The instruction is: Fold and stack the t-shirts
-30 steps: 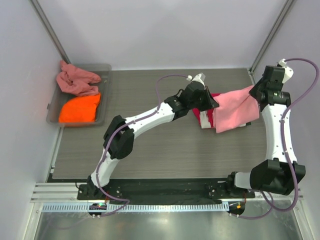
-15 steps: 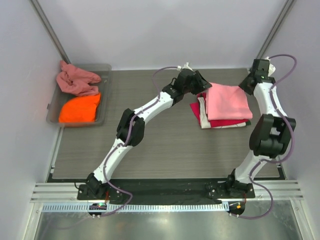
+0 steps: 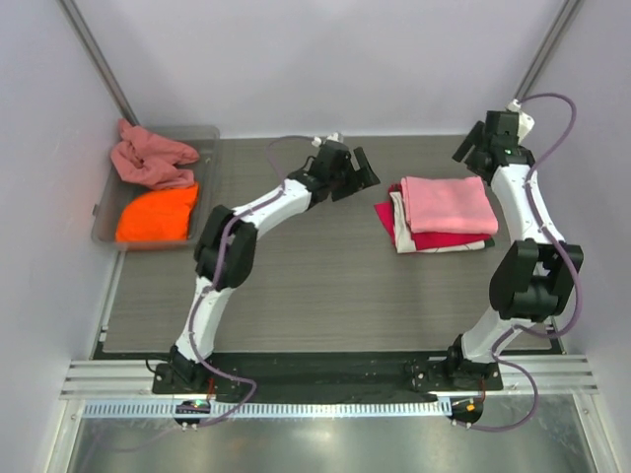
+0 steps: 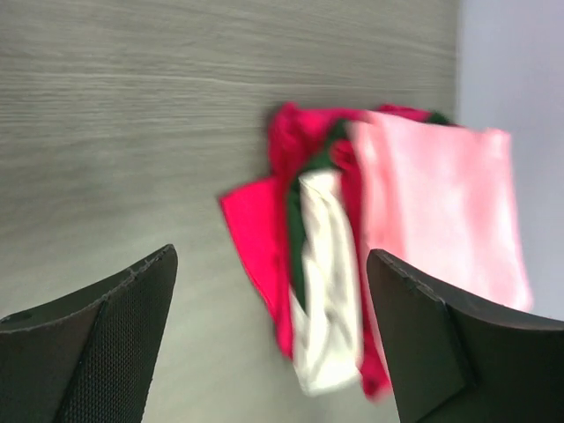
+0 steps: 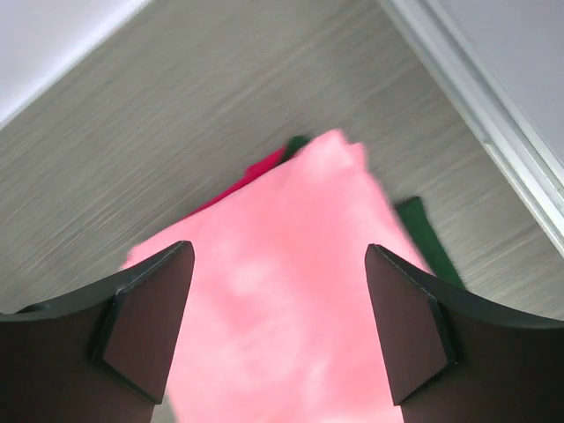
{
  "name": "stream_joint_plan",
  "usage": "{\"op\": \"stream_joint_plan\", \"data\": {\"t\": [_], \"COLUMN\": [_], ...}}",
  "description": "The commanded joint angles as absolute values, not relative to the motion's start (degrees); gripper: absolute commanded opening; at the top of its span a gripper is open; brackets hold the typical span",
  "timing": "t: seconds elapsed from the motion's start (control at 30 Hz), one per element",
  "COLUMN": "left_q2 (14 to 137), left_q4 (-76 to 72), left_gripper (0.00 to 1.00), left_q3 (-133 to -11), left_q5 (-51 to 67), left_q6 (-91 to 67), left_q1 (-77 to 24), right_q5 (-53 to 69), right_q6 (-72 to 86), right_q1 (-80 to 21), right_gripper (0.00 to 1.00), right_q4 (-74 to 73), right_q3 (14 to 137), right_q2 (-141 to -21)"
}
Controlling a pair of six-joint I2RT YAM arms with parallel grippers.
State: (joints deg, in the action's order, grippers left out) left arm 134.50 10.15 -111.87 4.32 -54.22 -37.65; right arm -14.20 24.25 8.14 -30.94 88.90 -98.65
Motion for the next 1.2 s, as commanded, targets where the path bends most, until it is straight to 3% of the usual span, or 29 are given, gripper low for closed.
{"op": "stream_joint_plan", "data": {"t": [0.0, 0.07, 0.17, 0.2, 0.3, 0.67, 0.93, 1.17], "left_q2": [117.8, 113.8, 106.4, 104.9, 99.4, 88.1, 85.2, 84.0], "left_q4": [9.1, 9.2, 9.2, 9.3, 10.4, 14.0, 14.7, 14.8], "left_gripper": [0.89, 0.90, 0.90, 0.90, 0.89, 0.88, 0.88, 0.88], "left_q3": [-105.3, -97.4, -88.2, -85.9, -79.4, -65.8, -61.3, -58.8], "left_q5": [0.5, -2.2, -2.2, -2.0, -1.8, -8.1, -11.5, -10.5], "left_q6": [-46.7, -45.8, -45.5, -45.3, -43.9, -40.0, -38.4, -38.5], "left_q1": [-37.8, -37.3, -35.9, -35.6, -34.5, -33.5, -33.0, -30.9], "right_q5": [-15.0, -11.6, -4.5, -3.0, -1.0, -4.3, -16.8, -27.1], "right_q6": [20.3, 19.8, 20.0, 20.1, 20.0, 18.7, 19.0, 22.1], "right_q1": [1.2, -1.8, -6.0, -7.8, -11.0, -17.2, -18.4, -13.1], "right_gripper": [0.83, 0.78, 0.58, 0.45, 0.36, 0.27, 0.24, 0.21], "right_q4": [-31.2, -31.3, -31.3, -31.3, -31.4, -32.7, -36.5, -38.6], "right_q3": [86.9, 84.1, 80.7, 80.0, 77.9, 79.9, 83.2, 82.4], "right_q2": [-92.9, -91.3, -90.7, -90.9, -92.2, -106.8, -115.5, -113.8]}}
